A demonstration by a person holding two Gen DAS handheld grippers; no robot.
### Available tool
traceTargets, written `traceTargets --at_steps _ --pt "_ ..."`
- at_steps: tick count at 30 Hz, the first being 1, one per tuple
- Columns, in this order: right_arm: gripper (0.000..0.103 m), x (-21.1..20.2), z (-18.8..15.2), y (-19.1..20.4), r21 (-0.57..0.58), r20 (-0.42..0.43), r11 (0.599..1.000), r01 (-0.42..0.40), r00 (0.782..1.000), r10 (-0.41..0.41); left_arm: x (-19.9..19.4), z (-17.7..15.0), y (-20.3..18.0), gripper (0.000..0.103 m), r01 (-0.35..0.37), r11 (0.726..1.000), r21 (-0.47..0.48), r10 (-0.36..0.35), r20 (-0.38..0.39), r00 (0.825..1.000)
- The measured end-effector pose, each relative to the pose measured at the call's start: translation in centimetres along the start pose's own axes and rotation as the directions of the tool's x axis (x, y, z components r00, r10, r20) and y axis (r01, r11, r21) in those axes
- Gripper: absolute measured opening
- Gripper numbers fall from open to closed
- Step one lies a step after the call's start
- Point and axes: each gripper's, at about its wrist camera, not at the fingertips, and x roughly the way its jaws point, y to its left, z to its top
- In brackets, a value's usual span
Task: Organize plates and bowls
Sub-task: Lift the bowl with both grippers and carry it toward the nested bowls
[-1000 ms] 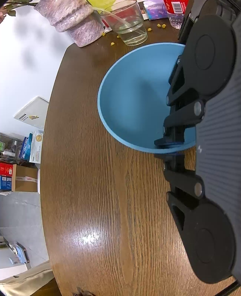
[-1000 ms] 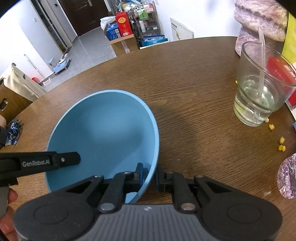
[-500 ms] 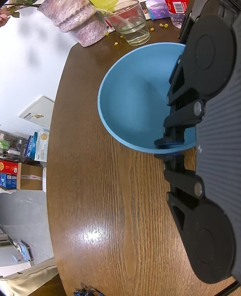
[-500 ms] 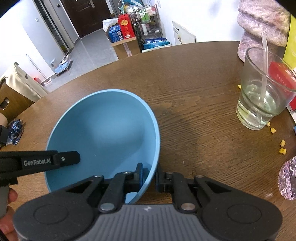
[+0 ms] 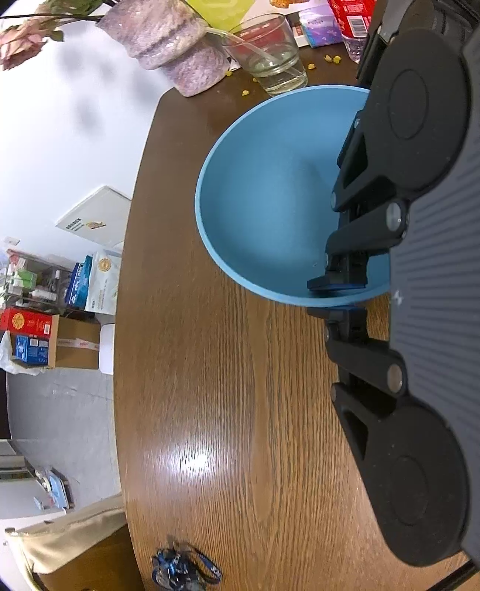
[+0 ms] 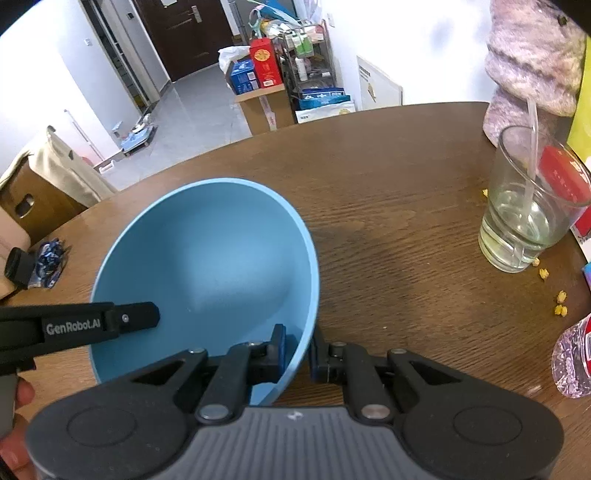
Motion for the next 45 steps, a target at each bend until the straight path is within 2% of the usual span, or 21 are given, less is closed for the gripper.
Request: traceTargets --at_steps 30,45 --pt "0.012 -4.1 -1.4 9.0 -0.096 0.022 0.994 -0.048 0.999 0.050 -8.4 -2.5 7.6 0.008 -0.041 0.996 -0.076 0.046 0.065 0.997" --pt "0.012 -7.8 -3.6 16.0 -0.170 0.035 0.981 -0.093 0.994 0.100 -15.3 -4.6 13.4 0.008 -0.068 0.989 -0.135 0.084 0.113 0.990"
